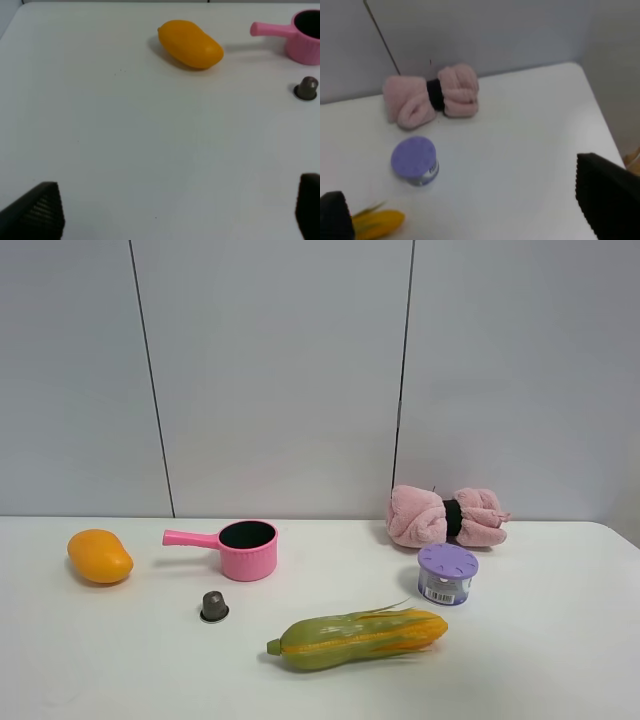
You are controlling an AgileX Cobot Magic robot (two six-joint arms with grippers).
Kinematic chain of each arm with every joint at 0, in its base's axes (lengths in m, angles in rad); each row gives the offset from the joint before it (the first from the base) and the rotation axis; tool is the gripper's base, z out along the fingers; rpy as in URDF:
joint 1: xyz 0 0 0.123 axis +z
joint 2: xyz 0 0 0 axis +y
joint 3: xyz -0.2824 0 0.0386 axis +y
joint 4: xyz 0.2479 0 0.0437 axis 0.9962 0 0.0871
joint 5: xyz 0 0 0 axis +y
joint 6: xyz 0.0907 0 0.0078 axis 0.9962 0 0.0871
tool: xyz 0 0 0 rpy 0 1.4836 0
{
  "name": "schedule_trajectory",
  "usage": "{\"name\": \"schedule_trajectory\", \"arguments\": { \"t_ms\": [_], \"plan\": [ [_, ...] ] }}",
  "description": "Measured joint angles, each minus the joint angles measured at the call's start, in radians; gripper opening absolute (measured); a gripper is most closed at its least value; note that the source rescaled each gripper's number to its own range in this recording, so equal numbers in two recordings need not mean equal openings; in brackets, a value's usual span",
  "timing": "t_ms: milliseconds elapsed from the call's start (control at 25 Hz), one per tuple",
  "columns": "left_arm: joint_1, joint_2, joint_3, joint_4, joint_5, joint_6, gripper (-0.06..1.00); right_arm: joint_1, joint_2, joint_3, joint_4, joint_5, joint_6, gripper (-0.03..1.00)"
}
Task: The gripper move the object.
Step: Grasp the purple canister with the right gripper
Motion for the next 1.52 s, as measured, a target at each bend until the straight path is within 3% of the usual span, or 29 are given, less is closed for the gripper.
{"name": "schedule_trajectory", "arguments": {
  "t_ms": [320, 520, 1040, 1200, 1520],
  "plan": [
    [0.000, 0.000, 0.000, 0.000, 0.000, 0.000, 1.00, 0.000, 0.301, -0.285, 0.000, 0.124, -0.003, 0.94],
    [0.000, 0.000, 0.000, 0.000, 0.000, 0.000, 1.00, 0.000, 0.501, -0.373, 0.000, 0.147, -0.011, 0.94],
    [0.000, 0.000, 0.000, 0.000, 0.000, 0.001, 1.00, 0.000, 0.855, -0.409, 0.002, 0.070, -0.081, 0.94],
    [0.000, 0.000, 0.000, 0.000, 0.000, 0.000, 1.00, 0.006, 0.924, -0.409, 0.063, 0.034, -0.132, 0.94],
    [0.000, 0.000, 0.000, 0.000, 0.000, 0.000, 1.00, 0.161, 1.062, -0.411, 0.078, -0.104, -0.170, 0.94]
  ]
}}
